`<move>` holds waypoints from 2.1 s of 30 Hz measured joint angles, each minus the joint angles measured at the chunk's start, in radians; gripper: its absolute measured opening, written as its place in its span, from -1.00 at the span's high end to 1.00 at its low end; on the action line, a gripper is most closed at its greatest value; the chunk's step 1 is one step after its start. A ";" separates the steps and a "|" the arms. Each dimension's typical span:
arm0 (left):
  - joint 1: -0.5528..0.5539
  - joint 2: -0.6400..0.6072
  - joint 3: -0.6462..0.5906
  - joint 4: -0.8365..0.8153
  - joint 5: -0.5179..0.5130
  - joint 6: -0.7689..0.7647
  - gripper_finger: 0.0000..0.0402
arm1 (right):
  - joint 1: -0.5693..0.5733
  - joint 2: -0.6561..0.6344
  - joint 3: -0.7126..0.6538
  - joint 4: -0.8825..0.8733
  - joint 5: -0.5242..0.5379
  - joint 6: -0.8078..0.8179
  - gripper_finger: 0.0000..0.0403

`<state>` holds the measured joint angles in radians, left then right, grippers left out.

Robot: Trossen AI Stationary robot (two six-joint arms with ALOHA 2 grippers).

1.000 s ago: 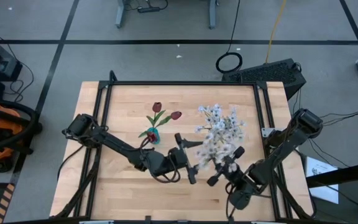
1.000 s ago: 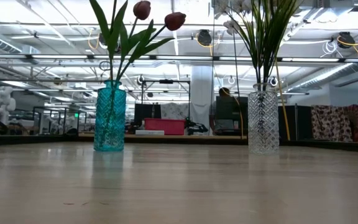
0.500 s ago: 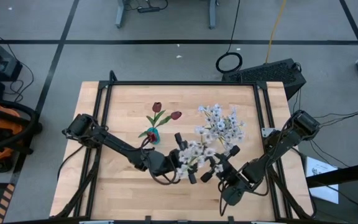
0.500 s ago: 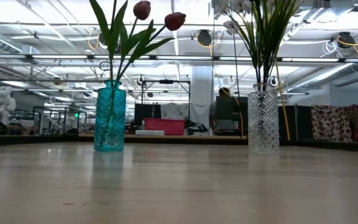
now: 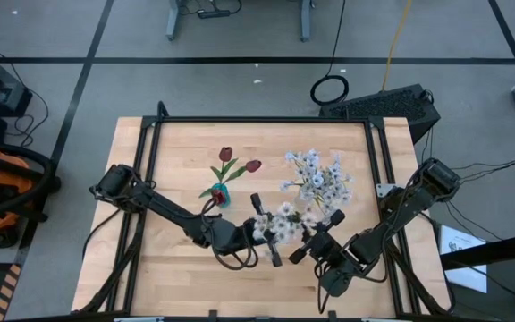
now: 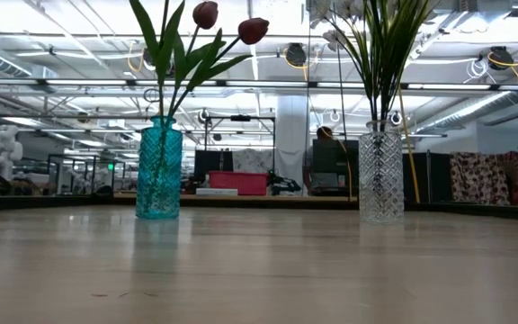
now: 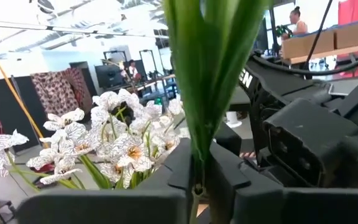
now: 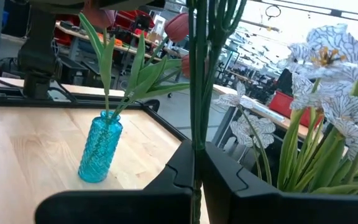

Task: Sort flowers into vase by color
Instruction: Put the white daisies into the transparent vase

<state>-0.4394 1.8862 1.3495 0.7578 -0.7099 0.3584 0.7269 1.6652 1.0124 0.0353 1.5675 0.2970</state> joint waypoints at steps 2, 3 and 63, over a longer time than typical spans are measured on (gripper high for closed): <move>-0.006 0.001 0.000 0.020 -0.003 0.008 0.71 | 0.000 -0.001 0.001 0.000 0.002 0.000 0.98; -0.009 0.001 0.000 0.029 -0.004 0.016 0.62 | 0.000 -0.001 0.001 -0.001 0.002 0.000 0.98; 0.010 -0.033 -0.006 0.037 -0.002 0.148 0.90 | 0.224 0.024 -0.262 -0.691 -0.267 1.365 0.02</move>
<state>-0.4296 1.8534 1.3430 0.7949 -0.7116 0.5060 0.9509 1.6890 0.7508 -0.6558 1.3001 1.6620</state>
